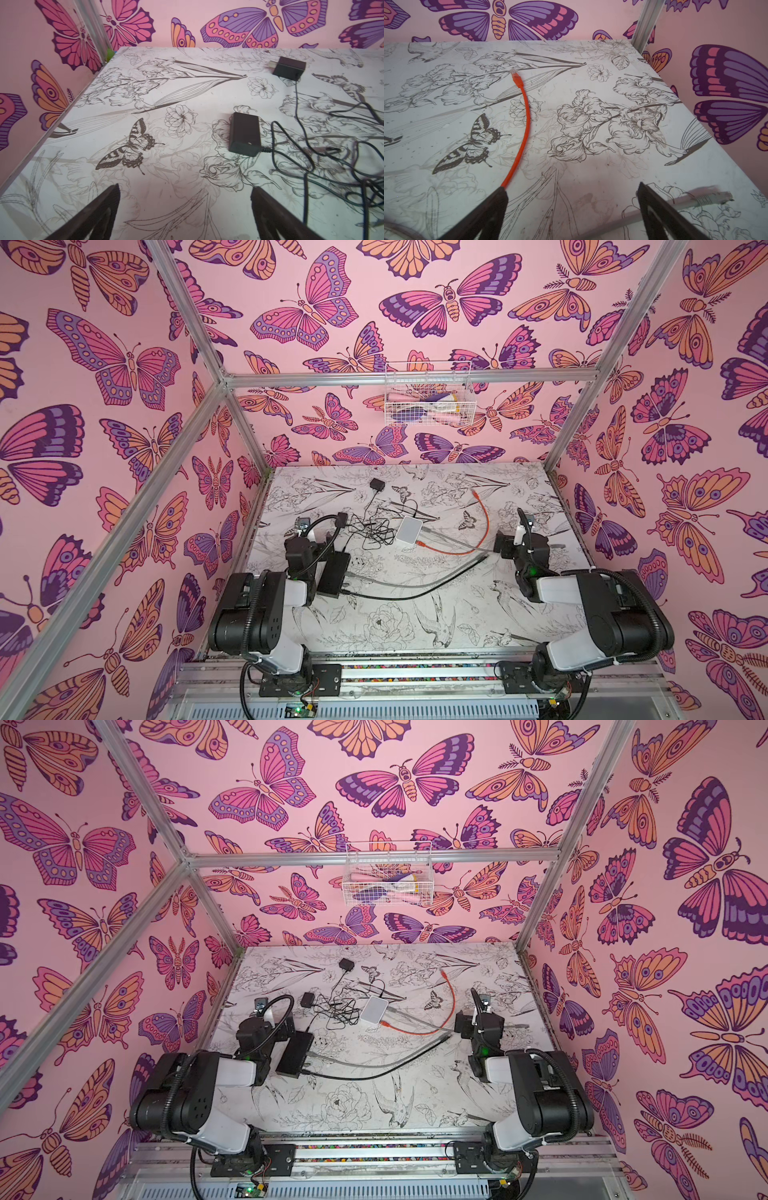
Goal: Insert the plug into the switch port
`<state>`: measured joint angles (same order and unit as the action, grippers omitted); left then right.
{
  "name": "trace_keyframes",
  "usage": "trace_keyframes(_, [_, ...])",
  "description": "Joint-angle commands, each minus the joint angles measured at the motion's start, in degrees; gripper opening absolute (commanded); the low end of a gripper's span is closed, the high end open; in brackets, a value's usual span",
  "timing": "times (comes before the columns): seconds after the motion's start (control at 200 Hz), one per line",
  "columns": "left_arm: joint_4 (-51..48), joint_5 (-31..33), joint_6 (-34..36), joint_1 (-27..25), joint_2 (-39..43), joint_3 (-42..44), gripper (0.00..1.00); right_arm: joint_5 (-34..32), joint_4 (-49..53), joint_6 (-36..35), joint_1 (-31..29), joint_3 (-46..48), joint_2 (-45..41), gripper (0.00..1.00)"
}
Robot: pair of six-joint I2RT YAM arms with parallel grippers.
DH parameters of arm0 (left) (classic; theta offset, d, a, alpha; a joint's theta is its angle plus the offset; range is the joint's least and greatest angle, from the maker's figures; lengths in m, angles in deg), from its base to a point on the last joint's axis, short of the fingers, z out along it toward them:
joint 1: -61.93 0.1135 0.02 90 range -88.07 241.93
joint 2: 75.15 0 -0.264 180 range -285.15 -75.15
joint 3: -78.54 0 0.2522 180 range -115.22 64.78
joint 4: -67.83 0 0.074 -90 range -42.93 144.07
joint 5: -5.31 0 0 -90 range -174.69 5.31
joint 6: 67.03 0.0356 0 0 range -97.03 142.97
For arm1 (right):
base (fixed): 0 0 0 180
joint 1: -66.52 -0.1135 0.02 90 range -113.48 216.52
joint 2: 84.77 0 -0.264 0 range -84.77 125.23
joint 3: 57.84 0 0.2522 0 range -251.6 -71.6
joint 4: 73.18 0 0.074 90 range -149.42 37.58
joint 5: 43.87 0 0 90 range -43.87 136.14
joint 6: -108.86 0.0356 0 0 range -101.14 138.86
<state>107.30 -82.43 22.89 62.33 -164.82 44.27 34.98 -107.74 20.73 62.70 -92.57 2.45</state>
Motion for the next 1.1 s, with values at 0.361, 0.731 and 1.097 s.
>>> trace_keyframes(0.361, [-1.4, -4.3, 1.0, 0.8, 0.9, -0.8, 1.0, 1.0, 0.7, -0.1, 0.4, -1.3, -1.1, 0.99])
trace_keyframes(0.731, [-0.4, -4.1, 1.1, 0.7, 0.9, -0.2, 1.0, 1.0, 0.7, 0.0, 0.4, -1.3, -1.1, 0.99])
trace_keyframes(1.097, [-0.7, -4.5, 1.6, 0.5, 0.9, -0.4, 0.99, 1.1, 0.7, 0.0, 0.4, -1.3, -1.1, 0.99])
